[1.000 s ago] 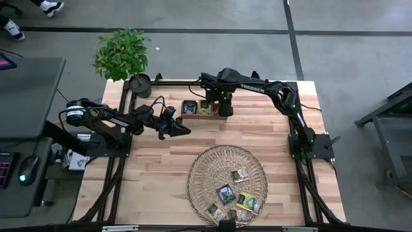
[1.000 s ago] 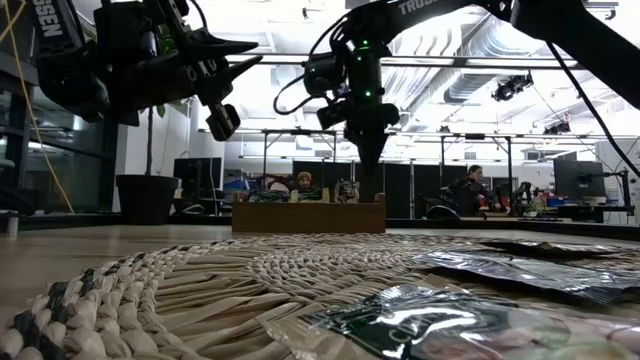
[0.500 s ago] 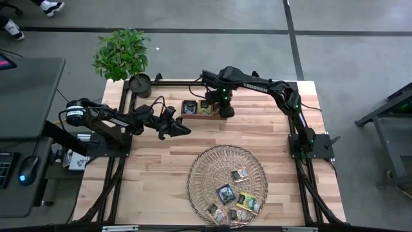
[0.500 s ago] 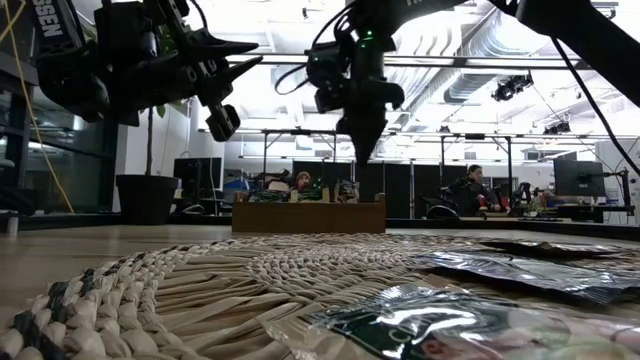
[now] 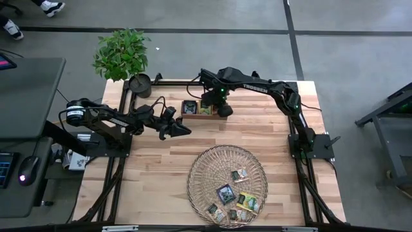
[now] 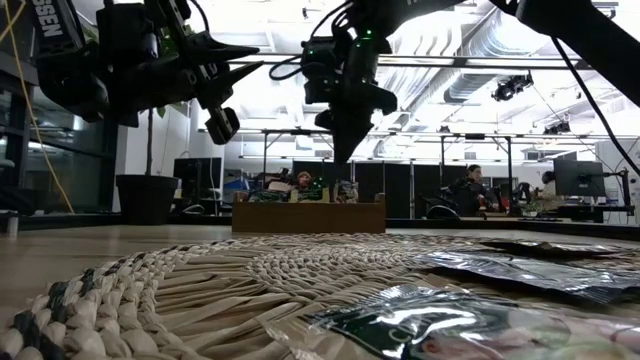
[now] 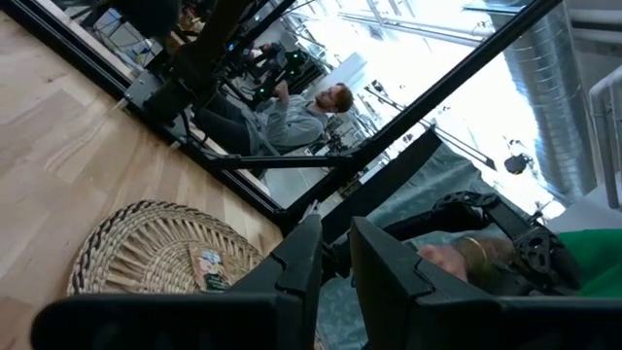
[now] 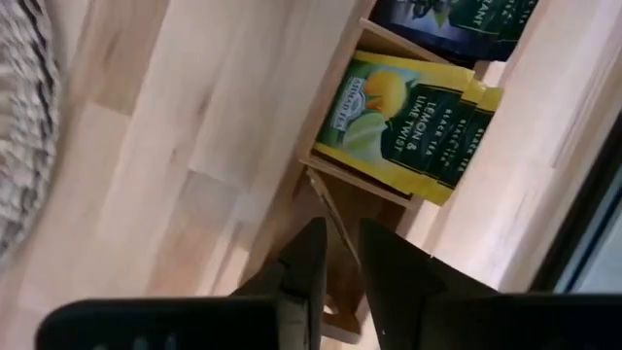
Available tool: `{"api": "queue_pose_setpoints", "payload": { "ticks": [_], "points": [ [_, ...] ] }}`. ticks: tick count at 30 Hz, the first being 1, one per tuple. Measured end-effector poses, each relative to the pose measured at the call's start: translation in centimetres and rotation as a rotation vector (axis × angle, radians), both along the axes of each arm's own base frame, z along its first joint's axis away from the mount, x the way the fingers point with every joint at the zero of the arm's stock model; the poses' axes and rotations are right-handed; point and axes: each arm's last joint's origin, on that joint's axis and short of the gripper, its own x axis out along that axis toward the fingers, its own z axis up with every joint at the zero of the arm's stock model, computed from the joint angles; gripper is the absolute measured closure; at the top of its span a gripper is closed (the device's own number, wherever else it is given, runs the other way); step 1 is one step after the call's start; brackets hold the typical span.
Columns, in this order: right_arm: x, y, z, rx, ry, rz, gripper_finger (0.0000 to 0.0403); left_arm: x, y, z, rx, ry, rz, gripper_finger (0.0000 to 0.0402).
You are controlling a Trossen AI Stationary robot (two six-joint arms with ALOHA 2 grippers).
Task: Pick & Place Tea
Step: Put the brown tea bag in the right section of the wooden organizer
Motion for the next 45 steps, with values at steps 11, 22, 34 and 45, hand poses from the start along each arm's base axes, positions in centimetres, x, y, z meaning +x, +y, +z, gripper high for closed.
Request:
{"api": "queue_pose_setpoints", "payload": {
  "ticks": [11, 22, 34, 45],
  "points": [
    [0.5, -0.5, -0.5, -0.081, -0.041, 0.068, 0.0303, 0.0, 0.0, -0.1, -0.004, 0.009, 0.009, 0.0344],
    [0.1, -0.4, -3.2, -0.075, 0.023, 0.034, 0.0213, 0.1, 0.0, -0.3, -0.009, 0.029, 0.008, 0.0344],
    [-1.0, -0.5, -6.2, -0.028, 0.099, -0.076, 0.0232, 0.1, 0.0, -0.5, -0.014, 0.049, 0.006, 0.0344],
    [-0.8, -1.4, -5.9, 0.01, 0.037, -0.322, 0.028, 0.1, 0.0, -0.5, -0.014, 0.049, 0.006, 0.0344]
  ]
}}
